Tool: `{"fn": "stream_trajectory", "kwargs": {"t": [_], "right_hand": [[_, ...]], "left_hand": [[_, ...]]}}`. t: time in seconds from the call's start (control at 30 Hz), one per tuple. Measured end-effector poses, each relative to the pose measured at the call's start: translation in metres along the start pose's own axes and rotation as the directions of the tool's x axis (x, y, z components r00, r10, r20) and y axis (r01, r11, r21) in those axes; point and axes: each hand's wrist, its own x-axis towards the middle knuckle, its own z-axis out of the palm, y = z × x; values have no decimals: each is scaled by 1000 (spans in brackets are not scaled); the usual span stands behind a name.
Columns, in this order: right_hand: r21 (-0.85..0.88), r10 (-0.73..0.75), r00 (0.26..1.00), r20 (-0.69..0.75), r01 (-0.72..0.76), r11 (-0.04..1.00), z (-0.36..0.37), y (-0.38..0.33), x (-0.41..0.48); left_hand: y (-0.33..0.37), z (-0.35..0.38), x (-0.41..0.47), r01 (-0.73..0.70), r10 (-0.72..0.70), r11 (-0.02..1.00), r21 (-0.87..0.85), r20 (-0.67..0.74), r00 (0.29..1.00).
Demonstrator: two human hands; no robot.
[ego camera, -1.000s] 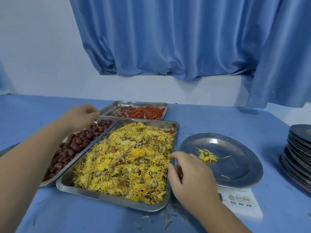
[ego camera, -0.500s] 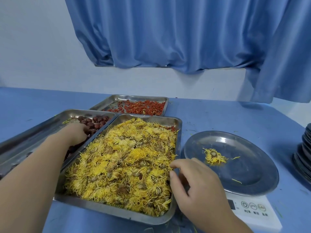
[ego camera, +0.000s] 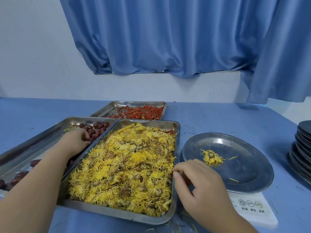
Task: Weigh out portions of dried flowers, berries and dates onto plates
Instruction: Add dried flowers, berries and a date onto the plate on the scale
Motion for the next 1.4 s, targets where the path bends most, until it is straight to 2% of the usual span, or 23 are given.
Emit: {"fn": "stream_trajectory", "kwargs": {"t": [0.07, 0.17, 0.37, 0.47, 0.6, 0.73, 0.8, 0.87, 1.1, 1.23, 1.4], "right_hand": [[2, -2, 1000, 0, 2, 1000, 0, 1, -1], [11, 2, 1000, -21, -2, 1000, -2, 2, 0], [104, 92, 988, -122, -79, 991, -9, 6, 2], [278, 267, 949, -170, -214, 936, -19, 9, 4], [580, 569, 807, -160, -389, 716, -36, 20, 12], [750, 760, 632, -148, -430, 503, -52, 38, 17], [794, 806, 574, -145, -418, 441, -60, 45, 17], [808, 824, 547, -146, -415, 419, -67, 51, 17], [818, 833, 541, -118, -422, 390, -68, 55, 19], [799, 816, 569, -97, -445, 405, -66, 50, 18], [779, 769, 634, -81, -441, 446, -62, 43, 15]], "left_hand": [[0, -3, -2, 33, -34, 999, -27, -18, 999], [4, -15, -5, 52, -70, 983, -175, -99, 993], [53, -38, -30, -142, 103, 918, -371, -123, 987], [91, -46, -58, -258, 220, 873, -414, -139, 966], [140, -55, -95, -408, 413, 795, -448, -91, 906], [189, -56, -122, -569, 587, 766, -299, -34, 809], [213, -48, -130, -620, 641, 753, -220, 33, 767], [235, -37, -134, -656, 671, 740, -147, 90, 736], [296, 3, -137, -741, 727, 671, 21, 181, 663], [308, 17, -139, -798, 764, 530, 288, 248, 596], [305, 13, -135, -825, 841, 394, 405, 204, 502]]}}
